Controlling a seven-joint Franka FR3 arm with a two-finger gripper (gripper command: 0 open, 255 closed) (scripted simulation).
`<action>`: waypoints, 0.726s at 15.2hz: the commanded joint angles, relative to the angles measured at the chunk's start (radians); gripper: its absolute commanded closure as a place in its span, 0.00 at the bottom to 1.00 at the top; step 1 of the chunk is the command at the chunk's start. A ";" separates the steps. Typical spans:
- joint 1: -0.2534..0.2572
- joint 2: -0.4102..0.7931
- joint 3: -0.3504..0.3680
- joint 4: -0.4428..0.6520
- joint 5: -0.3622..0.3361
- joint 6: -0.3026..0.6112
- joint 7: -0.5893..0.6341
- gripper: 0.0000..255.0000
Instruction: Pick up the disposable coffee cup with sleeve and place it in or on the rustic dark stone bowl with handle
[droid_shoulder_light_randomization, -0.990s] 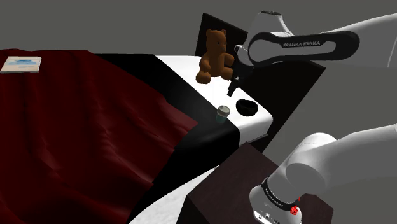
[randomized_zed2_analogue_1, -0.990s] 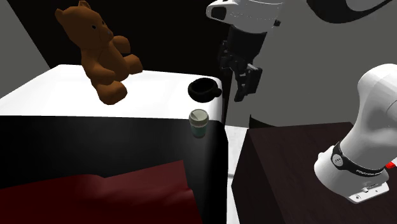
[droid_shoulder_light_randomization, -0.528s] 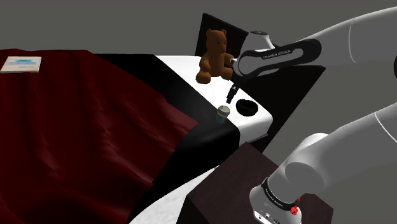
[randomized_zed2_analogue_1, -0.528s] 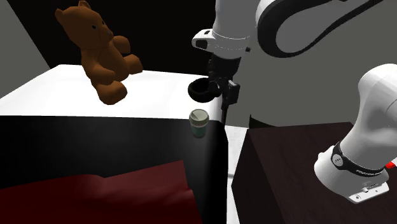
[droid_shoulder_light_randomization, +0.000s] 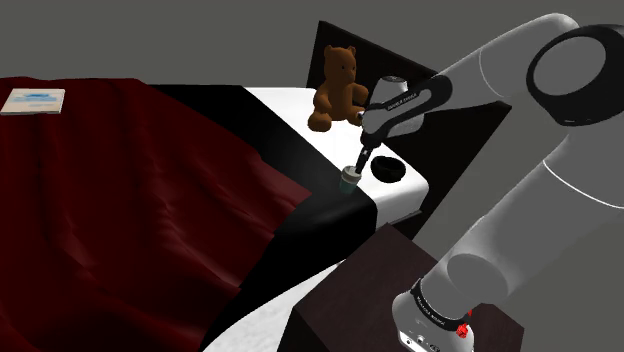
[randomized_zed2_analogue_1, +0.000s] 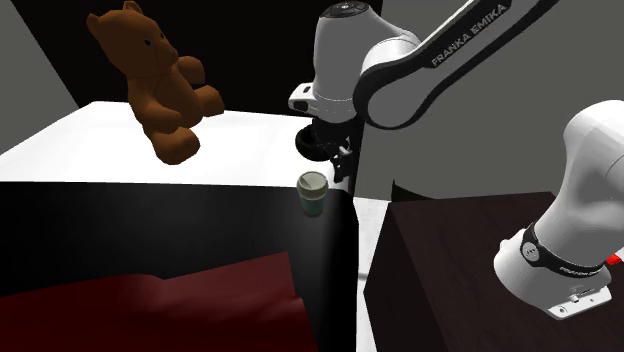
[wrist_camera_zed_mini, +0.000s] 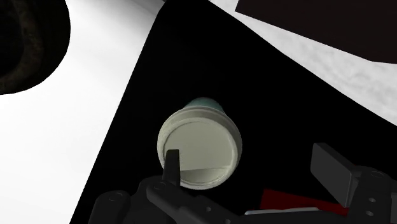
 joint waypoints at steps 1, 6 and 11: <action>-0.010 0.084 -0.015 0.037 0.028 0.039 -0.056 0.00; -0.030 0.188 -0.014 0.061 0.071 0.108 -0.110 0.00; -0.042 0.249 -0.004 0.060 0.102 0.168 -0.132 0.00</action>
